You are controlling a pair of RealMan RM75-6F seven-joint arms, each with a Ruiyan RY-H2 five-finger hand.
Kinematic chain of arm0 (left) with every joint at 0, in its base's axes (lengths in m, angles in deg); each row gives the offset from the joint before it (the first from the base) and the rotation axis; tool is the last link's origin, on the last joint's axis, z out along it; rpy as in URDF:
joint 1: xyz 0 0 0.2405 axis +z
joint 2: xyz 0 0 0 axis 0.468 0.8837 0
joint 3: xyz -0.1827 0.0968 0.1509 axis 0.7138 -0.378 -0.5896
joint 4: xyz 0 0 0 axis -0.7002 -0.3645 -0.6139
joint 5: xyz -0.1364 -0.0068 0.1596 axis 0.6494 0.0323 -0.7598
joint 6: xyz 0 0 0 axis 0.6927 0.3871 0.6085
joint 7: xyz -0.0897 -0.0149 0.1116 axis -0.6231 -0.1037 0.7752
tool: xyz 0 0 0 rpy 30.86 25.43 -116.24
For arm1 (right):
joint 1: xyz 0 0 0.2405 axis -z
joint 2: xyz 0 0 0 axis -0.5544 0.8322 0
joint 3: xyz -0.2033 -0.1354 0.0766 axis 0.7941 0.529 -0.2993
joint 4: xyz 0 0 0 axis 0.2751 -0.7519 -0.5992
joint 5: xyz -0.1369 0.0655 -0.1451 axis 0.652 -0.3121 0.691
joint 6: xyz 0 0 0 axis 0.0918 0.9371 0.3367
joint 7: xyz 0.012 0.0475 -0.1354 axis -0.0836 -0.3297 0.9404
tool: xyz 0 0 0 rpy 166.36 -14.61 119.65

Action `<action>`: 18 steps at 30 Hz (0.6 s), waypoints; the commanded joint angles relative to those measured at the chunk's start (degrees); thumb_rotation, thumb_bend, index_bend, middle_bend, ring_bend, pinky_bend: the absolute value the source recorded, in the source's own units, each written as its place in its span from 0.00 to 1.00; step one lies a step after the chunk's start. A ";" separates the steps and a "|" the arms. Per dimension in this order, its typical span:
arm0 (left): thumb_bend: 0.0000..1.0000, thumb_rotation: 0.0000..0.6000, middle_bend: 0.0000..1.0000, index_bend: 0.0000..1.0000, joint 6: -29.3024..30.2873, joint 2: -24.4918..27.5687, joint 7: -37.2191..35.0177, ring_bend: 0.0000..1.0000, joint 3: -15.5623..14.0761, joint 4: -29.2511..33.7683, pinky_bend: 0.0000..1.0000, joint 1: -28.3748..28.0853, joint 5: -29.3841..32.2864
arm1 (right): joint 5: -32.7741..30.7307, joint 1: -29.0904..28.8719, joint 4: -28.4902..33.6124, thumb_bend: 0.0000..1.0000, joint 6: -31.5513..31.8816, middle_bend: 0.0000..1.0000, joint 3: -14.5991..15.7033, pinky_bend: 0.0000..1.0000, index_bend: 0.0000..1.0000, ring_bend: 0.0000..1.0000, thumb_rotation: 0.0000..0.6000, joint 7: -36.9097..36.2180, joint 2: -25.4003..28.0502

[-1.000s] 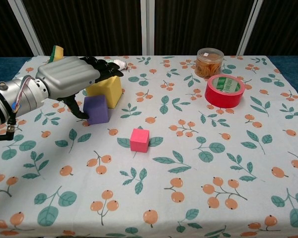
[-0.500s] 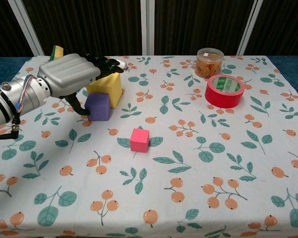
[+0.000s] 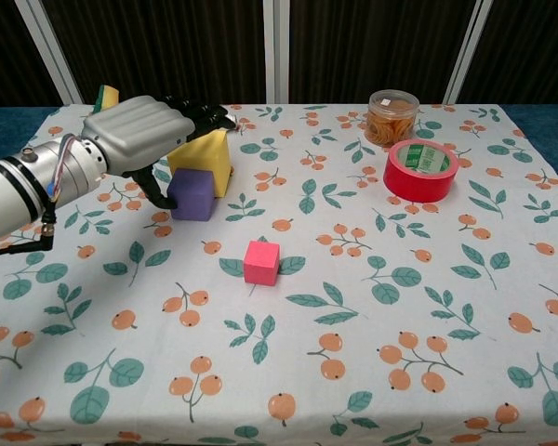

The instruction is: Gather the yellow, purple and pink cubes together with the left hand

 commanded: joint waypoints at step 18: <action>0.00 1.00 0.00 0.17 1.09 12.75 -1.09 0.01 -3.02 20.03 0.10 1.46 -4.10 | 0.67 0.03 -0.54 0.22 0.34 0.02 0.09 0.04 0.00 0.00 1.00 -0.71 -0.22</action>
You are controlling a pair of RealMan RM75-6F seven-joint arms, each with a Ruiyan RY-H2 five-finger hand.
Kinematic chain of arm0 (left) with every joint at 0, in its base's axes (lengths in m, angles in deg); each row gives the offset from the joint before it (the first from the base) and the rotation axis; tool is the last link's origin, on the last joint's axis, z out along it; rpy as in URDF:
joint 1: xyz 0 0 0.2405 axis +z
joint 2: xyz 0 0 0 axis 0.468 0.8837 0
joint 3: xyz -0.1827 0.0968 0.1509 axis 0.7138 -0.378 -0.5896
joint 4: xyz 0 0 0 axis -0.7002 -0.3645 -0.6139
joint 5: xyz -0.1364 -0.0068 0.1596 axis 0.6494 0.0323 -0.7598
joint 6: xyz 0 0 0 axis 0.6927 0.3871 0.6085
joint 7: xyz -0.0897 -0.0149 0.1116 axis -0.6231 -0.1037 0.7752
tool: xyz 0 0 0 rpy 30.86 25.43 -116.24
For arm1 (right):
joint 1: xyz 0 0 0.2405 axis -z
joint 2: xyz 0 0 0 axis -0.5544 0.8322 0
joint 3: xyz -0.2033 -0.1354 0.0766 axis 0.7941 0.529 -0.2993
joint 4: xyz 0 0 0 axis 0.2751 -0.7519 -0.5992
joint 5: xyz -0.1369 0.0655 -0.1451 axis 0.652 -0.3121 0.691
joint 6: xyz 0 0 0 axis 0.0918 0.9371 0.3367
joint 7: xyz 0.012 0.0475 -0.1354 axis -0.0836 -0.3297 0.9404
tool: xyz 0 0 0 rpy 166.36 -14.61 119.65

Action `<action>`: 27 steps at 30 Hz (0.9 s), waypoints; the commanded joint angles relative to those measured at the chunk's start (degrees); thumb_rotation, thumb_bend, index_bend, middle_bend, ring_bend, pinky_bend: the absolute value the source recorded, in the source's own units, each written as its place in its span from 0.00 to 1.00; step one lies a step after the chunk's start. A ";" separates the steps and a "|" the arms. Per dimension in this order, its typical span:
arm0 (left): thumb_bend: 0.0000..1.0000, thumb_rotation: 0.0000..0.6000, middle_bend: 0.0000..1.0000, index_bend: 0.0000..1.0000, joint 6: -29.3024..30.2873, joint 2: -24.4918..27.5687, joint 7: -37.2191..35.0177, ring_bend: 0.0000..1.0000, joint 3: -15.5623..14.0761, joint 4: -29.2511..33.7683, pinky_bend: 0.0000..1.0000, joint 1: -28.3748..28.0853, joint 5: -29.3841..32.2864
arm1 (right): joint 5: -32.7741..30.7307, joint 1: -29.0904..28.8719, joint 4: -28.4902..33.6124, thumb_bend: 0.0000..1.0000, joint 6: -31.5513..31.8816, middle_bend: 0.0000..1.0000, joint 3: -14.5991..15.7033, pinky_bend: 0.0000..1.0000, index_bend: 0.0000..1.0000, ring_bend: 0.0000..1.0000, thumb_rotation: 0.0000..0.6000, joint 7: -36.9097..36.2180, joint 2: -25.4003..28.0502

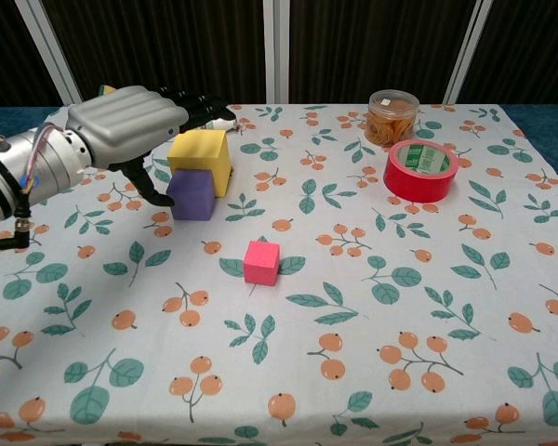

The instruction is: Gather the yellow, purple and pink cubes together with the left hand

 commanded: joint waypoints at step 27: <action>0.19 1.00 0.00 0.43 -6.00 -0.11 -15.12 0.01 -8.94 -2.61 0.10 -12.11 -21.27 | -1.08 0.74 -0.09 0.22 0.36 0.02 -0.05 0.04 0.00 0.00 1.00 0.19 -0.07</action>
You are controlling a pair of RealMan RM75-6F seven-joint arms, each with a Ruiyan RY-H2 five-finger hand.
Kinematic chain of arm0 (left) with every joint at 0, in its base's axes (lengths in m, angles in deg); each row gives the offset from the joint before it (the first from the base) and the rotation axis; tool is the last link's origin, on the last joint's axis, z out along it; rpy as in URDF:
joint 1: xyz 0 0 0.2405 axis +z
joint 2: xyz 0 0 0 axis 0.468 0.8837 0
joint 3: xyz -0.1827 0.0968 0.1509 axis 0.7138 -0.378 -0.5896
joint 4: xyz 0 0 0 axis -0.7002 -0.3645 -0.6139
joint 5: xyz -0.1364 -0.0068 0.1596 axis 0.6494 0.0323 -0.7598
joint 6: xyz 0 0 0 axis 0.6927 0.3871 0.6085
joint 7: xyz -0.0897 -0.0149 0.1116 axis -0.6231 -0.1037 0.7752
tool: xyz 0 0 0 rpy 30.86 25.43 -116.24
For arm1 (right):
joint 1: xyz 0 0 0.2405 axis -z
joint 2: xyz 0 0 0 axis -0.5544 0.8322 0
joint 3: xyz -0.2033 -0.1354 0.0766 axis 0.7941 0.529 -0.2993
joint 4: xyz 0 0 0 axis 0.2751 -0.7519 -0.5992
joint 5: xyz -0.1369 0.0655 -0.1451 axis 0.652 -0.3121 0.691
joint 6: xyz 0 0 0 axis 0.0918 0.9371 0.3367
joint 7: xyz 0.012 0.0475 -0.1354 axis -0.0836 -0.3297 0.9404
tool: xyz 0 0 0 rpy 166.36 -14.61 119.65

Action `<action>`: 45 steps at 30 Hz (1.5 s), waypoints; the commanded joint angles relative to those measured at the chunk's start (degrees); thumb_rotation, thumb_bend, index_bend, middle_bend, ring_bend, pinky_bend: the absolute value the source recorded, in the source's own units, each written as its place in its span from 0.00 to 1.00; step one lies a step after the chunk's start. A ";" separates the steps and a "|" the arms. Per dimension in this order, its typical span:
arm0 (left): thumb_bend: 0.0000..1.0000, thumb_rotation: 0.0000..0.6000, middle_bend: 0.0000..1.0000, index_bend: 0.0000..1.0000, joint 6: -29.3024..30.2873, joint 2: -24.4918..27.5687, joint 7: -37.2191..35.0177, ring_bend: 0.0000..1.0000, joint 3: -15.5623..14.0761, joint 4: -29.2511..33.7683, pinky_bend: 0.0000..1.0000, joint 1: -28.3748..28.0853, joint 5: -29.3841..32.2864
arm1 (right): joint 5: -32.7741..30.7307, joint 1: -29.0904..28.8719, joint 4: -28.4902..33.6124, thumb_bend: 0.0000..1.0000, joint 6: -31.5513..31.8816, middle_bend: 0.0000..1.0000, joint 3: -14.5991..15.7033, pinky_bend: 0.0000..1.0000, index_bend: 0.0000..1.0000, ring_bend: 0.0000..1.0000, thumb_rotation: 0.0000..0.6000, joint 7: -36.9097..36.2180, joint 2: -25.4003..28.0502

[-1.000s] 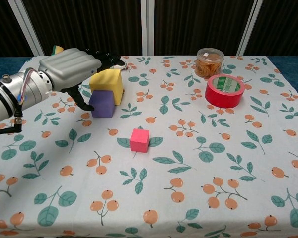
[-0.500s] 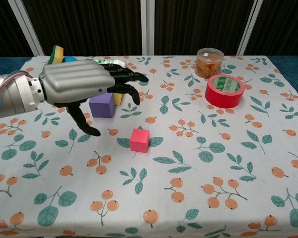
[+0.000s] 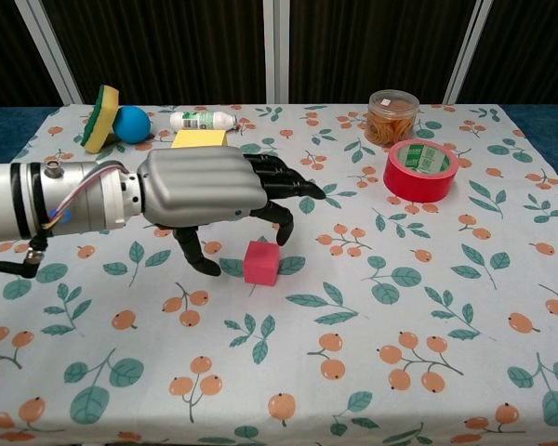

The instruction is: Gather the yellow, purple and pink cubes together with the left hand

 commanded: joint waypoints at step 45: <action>0.24 1.00 0.03 0.59 5.03 -4.71 -8.78 0.01 -2.00 -16.05 0.10 -0.86 1.99 | -0.99 0.36 0.12 0.22 -0.35 0.02 -0.46 0.04 0.00 0.00 1.00 0.38 -0.07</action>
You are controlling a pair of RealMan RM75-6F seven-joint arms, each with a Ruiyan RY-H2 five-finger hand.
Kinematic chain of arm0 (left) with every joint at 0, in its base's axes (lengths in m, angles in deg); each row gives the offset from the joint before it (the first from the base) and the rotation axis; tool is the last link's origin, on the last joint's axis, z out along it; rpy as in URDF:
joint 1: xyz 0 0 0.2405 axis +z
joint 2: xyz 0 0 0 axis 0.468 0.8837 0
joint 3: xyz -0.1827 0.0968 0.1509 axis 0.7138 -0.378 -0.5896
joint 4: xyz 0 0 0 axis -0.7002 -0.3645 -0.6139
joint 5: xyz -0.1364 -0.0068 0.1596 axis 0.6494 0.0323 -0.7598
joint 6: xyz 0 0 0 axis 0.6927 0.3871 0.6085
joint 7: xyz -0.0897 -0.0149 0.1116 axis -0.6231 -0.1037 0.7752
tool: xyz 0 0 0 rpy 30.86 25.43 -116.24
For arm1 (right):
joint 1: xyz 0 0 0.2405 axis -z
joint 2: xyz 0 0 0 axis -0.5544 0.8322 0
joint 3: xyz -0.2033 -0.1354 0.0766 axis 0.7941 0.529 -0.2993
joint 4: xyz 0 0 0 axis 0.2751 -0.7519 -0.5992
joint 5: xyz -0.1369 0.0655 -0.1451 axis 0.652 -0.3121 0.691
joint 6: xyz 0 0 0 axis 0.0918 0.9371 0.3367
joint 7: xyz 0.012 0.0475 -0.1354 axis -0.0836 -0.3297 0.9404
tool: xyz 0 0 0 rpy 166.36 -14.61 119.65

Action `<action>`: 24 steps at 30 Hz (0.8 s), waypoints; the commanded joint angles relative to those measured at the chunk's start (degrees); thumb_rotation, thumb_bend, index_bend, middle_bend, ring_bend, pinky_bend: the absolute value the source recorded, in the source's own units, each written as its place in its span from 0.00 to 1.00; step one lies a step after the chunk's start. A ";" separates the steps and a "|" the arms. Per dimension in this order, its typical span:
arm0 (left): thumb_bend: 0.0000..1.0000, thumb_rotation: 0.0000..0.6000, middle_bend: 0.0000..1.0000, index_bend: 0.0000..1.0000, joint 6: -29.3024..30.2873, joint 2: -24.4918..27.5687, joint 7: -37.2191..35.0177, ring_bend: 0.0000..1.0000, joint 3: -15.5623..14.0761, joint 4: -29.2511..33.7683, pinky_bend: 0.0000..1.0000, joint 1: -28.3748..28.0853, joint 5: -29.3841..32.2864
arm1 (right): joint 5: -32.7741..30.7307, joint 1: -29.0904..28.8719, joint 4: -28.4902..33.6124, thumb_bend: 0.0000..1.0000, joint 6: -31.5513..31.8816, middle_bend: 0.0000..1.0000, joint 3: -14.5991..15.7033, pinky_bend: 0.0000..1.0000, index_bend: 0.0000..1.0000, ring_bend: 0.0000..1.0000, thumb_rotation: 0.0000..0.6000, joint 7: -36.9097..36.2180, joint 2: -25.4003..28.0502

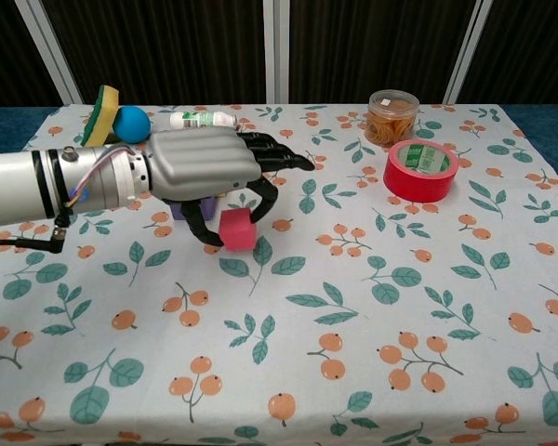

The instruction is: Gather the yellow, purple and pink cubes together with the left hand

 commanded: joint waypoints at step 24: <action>0.24 1.00 0.03 0.58 -0.23 1.35 -1.23 0.01 -3.42 -5.28 0.10 1.97 -0.65 | 0.20 0.15 0.78 0.22 0.17 0.02 -0.03 0.04 0.00 0.00 1.00 1.16 -0.04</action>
